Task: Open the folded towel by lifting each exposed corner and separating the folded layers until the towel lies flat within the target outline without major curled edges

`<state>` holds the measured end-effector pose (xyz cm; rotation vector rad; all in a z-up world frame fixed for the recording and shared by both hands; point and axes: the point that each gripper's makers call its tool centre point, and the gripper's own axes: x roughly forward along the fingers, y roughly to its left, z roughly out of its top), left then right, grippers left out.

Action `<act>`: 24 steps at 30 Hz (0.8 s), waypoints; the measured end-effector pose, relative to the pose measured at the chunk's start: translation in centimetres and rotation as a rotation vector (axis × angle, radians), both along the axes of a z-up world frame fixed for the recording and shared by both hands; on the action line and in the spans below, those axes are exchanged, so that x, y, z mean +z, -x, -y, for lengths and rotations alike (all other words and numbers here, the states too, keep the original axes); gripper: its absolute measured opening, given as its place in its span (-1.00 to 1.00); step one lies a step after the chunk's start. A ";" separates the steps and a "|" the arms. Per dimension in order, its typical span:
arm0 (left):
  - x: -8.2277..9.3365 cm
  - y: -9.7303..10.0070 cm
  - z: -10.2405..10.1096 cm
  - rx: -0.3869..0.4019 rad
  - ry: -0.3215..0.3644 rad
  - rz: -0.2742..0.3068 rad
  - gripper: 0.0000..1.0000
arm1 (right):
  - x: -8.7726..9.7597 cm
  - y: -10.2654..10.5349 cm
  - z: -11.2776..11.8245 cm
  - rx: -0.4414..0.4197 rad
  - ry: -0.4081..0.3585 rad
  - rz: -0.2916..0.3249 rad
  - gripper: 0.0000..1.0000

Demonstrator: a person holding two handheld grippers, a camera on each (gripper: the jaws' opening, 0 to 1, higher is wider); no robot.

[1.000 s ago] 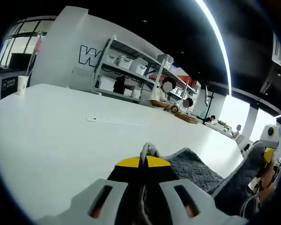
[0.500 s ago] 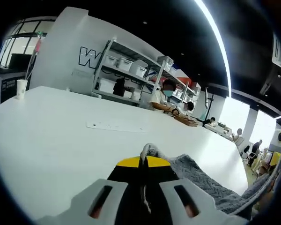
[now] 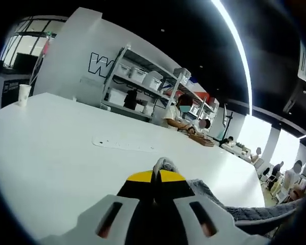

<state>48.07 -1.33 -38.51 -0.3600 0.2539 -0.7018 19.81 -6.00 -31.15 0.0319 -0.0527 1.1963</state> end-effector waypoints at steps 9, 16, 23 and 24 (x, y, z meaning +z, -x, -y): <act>1.2 -1.6 0.8 -0.044 0.070 -0.010 -1.00 | 1.3 0.7 0.9 -0.053 0.024 0.051 -1.00; 3.3 -2.1 2.0 -0.057 0.053 0.079 -1.00 | 1.7 1.2 2.0 -0.077 0.013 0.028 -1.00; 4.8 -1.8 3.5 -0.062 0.062 0.137 -1.00 | 2.6 1.2 3.7 -0.112 -0.042 -0.002 -1.00; 4.9 -1.9 3.7 -0.063 0.061 0.141 -1.00 | 2.6 1.2 3.9 -0.118 -0.036 0.006 -1.00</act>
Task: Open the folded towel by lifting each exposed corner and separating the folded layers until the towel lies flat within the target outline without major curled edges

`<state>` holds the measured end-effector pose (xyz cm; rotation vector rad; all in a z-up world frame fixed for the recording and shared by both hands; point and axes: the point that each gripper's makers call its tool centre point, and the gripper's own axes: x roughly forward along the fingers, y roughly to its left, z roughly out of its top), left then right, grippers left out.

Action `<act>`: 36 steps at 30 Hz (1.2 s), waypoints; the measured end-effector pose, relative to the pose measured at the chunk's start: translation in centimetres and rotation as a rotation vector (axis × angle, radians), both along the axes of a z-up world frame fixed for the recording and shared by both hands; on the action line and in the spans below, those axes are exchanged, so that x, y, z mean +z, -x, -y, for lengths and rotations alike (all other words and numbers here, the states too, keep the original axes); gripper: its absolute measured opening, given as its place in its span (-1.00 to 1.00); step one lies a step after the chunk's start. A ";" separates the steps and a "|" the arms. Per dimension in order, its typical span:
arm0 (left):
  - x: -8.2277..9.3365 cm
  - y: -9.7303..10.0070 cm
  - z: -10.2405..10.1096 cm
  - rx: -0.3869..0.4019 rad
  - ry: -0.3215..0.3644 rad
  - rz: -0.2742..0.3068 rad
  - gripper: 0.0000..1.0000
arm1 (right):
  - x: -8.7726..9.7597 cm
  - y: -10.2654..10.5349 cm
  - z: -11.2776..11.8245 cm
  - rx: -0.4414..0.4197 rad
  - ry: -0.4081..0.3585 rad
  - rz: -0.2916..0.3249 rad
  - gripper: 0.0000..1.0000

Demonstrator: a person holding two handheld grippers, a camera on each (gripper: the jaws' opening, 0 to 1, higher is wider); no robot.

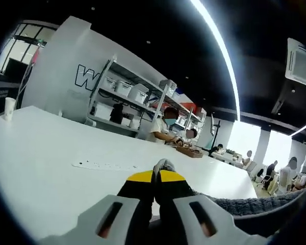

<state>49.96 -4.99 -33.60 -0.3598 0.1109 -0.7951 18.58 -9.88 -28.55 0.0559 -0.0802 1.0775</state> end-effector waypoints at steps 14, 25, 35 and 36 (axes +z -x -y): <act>2.8 0.2 2.9 0.017 -0.005 0.070 -1.00 | 2.0 0.0 3.0 -0.056 -0.044 0.029 -1.00; 4.6 0.5 6.0 -0.011 -0.031 0.111 -1.00 | 2.9 -0.2 6.4 -0.108 -0.092 0.036 -1.00; 5.5 0.9 9.3 -0.041 -0.052 0.159 -1.00 | 3.8 0.2 8.9 -0.135 -0.141 0.035 -1.00; 5.5 0.8 9.7 -0.041 -0.054 0.156 -1.00 | 3.9 0.2 9.5 -0.145 -0.143 0.040 -1.00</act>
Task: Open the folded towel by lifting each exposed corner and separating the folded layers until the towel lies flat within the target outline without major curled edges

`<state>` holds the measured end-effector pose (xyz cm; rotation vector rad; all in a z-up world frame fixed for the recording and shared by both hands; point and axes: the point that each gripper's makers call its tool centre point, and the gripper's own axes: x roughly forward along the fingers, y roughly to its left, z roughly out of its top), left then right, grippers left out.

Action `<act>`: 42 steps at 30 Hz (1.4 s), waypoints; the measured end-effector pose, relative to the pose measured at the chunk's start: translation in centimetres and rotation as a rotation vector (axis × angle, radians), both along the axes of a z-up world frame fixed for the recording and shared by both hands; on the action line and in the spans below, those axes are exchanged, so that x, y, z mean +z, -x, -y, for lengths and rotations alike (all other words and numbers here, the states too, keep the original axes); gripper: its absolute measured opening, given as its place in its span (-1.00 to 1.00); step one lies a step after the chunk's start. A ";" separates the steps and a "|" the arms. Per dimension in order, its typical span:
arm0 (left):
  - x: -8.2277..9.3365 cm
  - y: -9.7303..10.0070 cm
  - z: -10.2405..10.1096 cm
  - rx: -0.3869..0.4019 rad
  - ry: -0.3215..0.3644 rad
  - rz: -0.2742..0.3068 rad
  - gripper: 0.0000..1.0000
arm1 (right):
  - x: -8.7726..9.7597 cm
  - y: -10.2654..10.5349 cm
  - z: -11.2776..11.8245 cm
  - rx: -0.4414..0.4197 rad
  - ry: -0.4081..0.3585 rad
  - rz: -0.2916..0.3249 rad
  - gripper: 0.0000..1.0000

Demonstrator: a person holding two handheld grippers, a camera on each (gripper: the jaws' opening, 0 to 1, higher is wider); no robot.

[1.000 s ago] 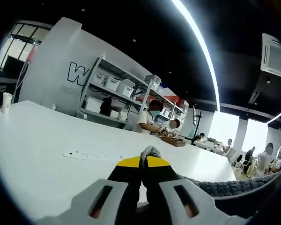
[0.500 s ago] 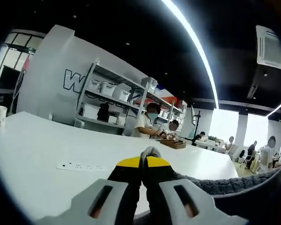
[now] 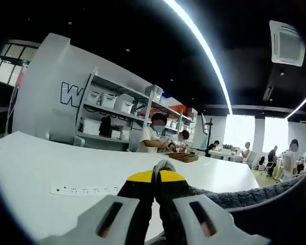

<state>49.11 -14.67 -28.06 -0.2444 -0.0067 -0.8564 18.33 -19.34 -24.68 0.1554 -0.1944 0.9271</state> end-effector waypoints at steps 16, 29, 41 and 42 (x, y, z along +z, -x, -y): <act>0.2 -0.7 2.4 0.017 -0.014 0.009 -1.00 | -0.1 -0.7 3.3 -0.058 -0.057 -0.011 -1.00; 0.8 -1.0 4.5 0.033 -0.040 0.015 -1.00 | 0.3 -1.1 5.8 -0.109 -0.111 -0.015 -1.00; 1.6 -0.8 6.2 0.037 -0.041 0.032 -1.00 | 0.3 -1.1 8.0 -0.145 -0.150 -0.016 -1.00; 1.6 -0.8 6.3 0.037 -0.042 0.031 -1.00 | 0.3 -1.1 8.1 -0.145 -0.150 -0.016 -1.00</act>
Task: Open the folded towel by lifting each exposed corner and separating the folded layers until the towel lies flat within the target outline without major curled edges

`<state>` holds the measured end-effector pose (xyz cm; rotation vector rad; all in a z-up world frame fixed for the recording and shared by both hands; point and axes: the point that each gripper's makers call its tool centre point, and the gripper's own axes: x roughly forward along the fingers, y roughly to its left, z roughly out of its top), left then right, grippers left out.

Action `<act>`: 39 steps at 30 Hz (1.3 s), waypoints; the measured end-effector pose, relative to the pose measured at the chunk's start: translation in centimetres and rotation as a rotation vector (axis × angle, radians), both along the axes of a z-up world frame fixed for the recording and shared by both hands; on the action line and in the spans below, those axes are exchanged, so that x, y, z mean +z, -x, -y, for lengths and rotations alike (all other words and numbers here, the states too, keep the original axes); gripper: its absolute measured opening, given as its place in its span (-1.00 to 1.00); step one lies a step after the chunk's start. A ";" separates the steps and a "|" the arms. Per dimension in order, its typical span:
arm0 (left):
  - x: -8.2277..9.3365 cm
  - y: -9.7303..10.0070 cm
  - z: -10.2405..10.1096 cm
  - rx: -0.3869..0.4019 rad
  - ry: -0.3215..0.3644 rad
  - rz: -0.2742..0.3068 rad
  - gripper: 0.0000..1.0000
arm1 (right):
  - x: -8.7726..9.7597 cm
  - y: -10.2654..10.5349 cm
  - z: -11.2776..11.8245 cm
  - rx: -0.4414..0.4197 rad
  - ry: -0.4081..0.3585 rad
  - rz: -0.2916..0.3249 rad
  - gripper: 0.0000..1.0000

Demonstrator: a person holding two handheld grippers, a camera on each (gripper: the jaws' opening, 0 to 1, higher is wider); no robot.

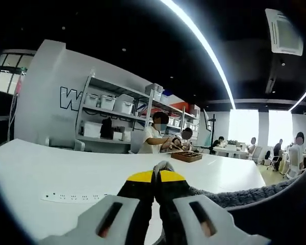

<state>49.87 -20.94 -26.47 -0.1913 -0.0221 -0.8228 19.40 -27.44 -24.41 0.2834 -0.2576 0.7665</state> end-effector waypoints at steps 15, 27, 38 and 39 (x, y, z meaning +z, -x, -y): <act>-0.5 1.0 2.8 -0.036 -0.017 -0.007 -1.00 | -2.4 1.4 0.5 -0.064 0.115 -0.015 -1.00; -0.9 1.6 4.8 -0.069 -0.015 -0.066 -1.00 | -3.5 2.6 -1.1 -0.052 0.225 0.020 -1.00; -2.7 2.0 6.2 -0.107 0.044 -0.187 -1.00 | -5.2 3.0 -2.4 -0.090 0.378 0.047 -1.00; -2.8 2.0 6.3 -0.108 0.042 -0.190 -1.00 | -5.3 2.9 -2.5 -0.092 0.383 0.047 -1.00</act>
